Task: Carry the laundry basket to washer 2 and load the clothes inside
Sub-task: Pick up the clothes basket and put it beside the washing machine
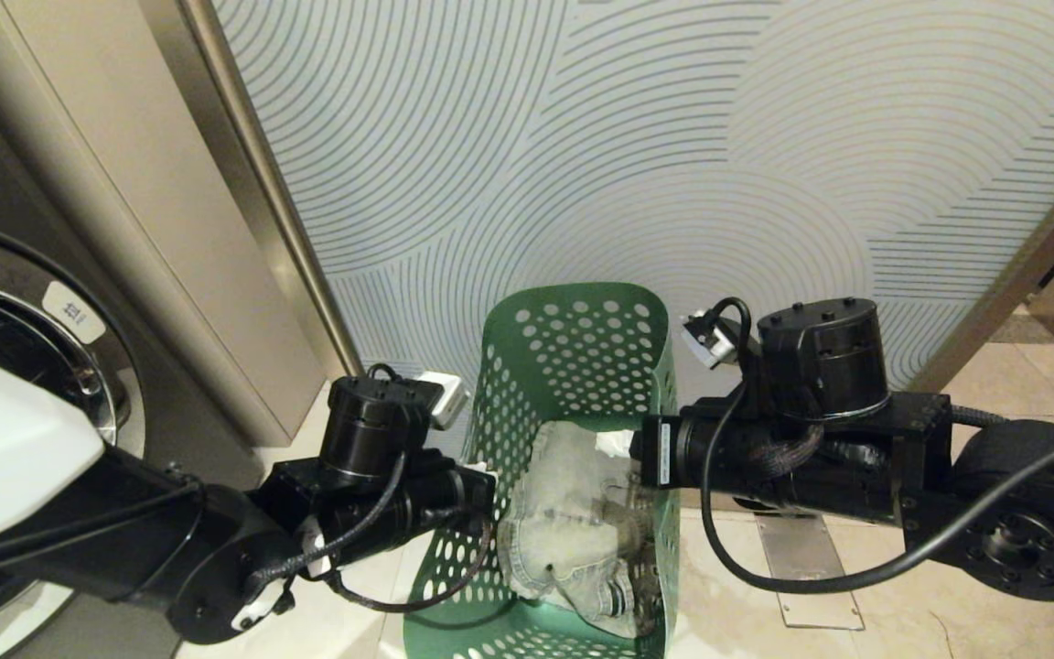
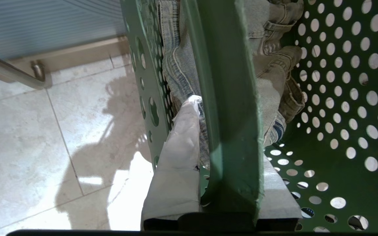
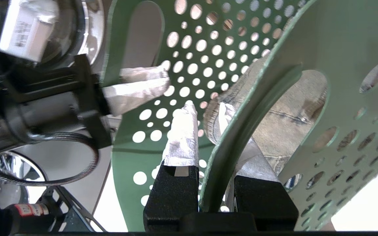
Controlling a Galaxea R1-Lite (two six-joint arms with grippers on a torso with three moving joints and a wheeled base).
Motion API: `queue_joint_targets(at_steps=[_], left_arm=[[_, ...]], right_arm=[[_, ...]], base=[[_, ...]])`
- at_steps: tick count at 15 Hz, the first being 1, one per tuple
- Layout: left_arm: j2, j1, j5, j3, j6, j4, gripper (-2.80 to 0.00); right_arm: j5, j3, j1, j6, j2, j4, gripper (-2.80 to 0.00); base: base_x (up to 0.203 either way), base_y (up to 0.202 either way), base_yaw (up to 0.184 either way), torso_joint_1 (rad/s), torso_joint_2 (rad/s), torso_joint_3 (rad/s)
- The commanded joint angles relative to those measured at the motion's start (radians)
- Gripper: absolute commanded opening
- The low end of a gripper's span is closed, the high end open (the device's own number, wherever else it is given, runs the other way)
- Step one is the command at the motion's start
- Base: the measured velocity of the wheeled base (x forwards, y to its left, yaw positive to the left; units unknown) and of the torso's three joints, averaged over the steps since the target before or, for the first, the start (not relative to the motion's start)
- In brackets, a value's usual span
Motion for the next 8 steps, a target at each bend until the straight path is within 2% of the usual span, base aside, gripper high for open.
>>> queue_joint_targets(at_steps=[1, 8], left_arm=[[0.017, 0.001, 0.0, 0.002, -0.002, -0.006, -2.8], [0.03, 0.005, 0.0, 0.008, -0.004, -0.009, -2.8]], right_arm=[[0.002, -0.008, 0.004, -0.005, 0.016, -0.004, -2.8], [0.002, -0.029, 0.012, -0.006, 0.036, -0.004, -2.8]], base=[[0.0, 0.0, 0.0, -0.006, 0.01, 0.2], [0.0, 0.0, 0.0, 0.0, 0.0, 0.201]])
